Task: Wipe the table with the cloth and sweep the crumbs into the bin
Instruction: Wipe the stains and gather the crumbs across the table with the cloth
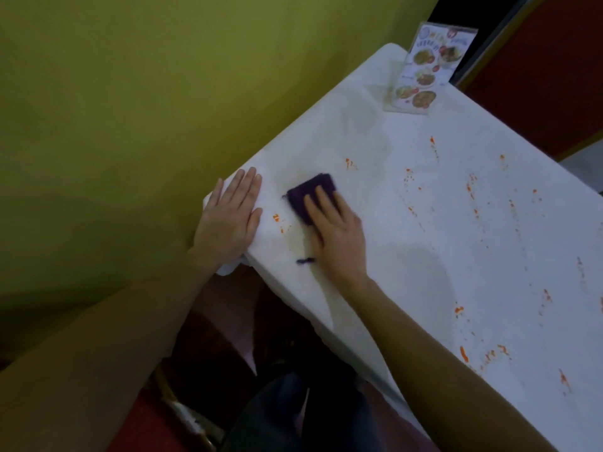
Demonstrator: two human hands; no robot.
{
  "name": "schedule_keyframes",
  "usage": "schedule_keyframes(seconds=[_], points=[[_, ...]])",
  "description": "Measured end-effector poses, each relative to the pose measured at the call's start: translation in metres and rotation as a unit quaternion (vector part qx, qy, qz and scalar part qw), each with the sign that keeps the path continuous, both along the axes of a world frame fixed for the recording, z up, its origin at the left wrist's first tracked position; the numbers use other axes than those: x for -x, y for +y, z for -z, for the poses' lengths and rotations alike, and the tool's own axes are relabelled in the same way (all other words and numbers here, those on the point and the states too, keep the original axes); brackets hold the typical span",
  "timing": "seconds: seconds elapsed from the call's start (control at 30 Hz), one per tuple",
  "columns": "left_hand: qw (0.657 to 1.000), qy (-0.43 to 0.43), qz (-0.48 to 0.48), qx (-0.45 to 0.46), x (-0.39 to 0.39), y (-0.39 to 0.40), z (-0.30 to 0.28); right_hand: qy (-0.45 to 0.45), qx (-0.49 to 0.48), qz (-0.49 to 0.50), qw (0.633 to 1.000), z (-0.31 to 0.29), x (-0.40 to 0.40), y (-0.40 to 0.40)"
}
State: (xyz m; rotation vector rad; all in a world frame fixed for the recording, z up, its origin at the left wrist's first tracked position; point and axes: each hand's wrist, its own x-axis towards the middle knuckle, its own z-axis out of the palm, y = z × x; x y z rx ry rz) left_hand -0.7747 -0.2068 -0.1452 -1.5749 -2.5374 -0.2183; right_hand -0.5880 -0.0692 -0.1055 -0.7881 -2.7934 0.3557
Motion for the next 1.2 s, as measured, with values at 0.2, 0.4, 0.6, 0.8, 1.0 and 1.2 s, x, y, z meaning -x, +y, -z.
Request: schedule_keyframes(seconds=[0.2, 0.4, 0.6, 0.8, 1.0, 1.2], points=[[1.000, -0.004, -0.002, 0.002, -0.001, 0.001, 0.001, -0.004, -0.023, -0.020, 1.000, 0.005, -0.088, 0.000], [1.000, -0.003, -0.001, -0.004, 0.000, -0.001, 0.002, -0.004, 0.014, 0.133, 0.991, 0.000, -0.053, 0.078], [1.000, 0.000, -0.002, 0.006, 0.000, -0.001, 0.002, -0.009, 0.039, 0.115, 0.993, -0.004, 0.029, 0.067], [0.999, -0.019, 0.016, 0.030, 0.002, -0.002, -0.008, -0.017, 0.011, -0.003, 1.000, 0.000, -0.034, 0.023], [0.999, -0.035, 0.031, 0.027, 0.009, -0.002, -0.010, -0.015, 0.024, 0.115, 0.993, -0.002, -0.053, 0.079], [0.998, -0.038, 0.028, 0.033, 0.007, -0.003, -0.007, 0.004, 0.038, 0.099, 0.994, -0.003, 0.018, 0.038]])
